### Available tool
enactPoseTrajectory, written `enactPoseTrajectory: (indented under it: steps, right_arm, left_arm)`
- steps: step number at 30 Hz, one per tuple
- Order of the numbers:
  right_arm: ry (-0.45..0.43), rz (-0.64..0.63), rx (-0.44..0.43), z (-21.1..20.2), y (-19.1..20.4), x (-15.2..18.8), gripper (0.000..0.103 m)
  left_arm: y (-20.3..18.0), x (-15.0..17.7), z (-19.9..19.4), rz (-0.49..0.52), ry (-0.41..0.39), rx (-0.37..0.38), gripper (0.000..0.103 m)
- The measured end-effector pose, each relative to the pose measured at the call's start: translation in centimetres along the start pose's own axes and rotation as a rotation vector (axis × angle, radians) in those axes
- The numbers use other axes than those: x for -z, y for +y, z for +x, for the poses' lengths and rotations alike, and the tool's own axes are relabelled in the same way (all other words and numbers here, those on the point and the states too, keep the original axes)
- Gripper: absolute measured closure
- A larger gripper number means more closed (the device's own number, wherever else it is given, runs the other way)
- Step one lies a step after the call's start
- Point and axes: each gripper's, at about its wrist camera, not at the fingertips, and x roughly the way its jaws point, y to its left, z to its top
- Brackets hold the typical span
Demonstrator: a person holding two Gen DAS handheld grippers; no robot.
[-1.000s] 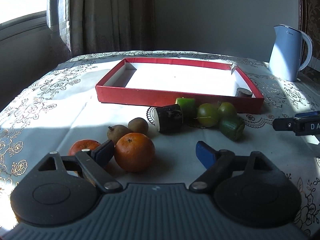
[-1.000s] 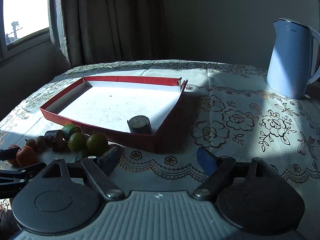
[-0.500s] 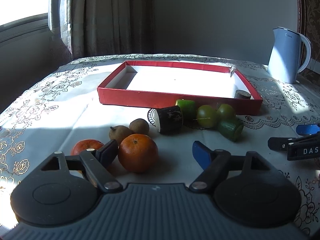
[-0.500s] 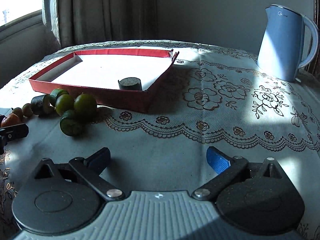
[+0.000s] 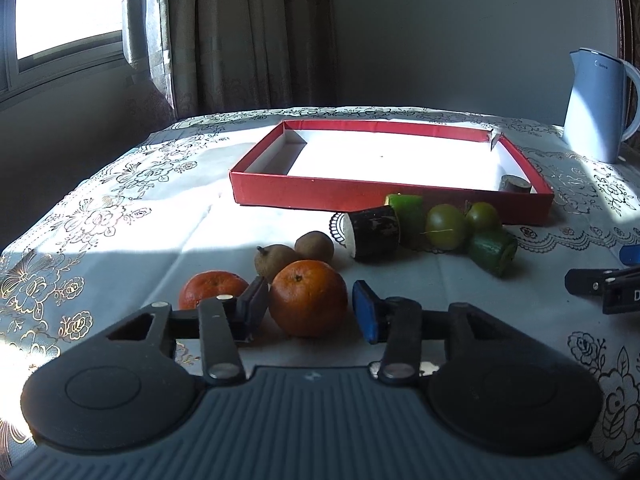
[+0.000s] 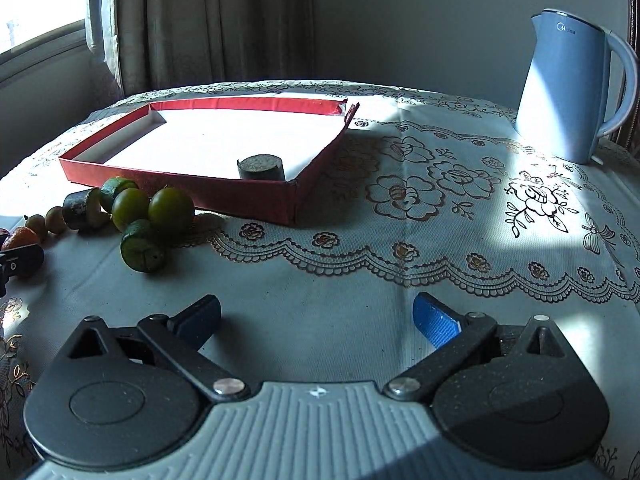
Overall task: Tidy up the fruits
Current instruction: 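Close the left gripper on the mandarin orange, then carry the orange into the red box and open the left gripper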
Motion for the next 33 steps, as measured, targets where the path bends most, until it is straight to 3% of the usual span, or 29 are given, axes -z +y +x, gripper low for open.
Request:
enactPoseTrajectory:
  steps: [6,10,17,25,33]
  right_arm:
    - [0.0,0.0,0.0,0.0,0.0,0.0,0.0]
    - [0.0,0.0,0.0,0.0,0.0,0.0,0.0]
    - [-0.001,0.001,0.0,0.0,-0.1,0.0,0.0]
    - [-0.002,0.004,-0.005,-0.1,0.0,0.0,0.0]
    - [-0.005,0.006,-0.008,-0.1,0.0,0.0,0.0]
  left_arm:
    - [0.0,0.0,0.0,0.004,-0.002,-0.002,0.064]
    - [0.6,-0.1,-0.4,-0.024,-0.006,0.038,0.065]
    - [-0.9,-3.3,-1.2,0.032,-0.09,0.05,0.065]
    - [-1.7,-8.4,4.9,0.034,-0.095,0.013,0.065]
    - [-0.2,-9.7,11.5,0.002,0.026,-0.034,0.064]
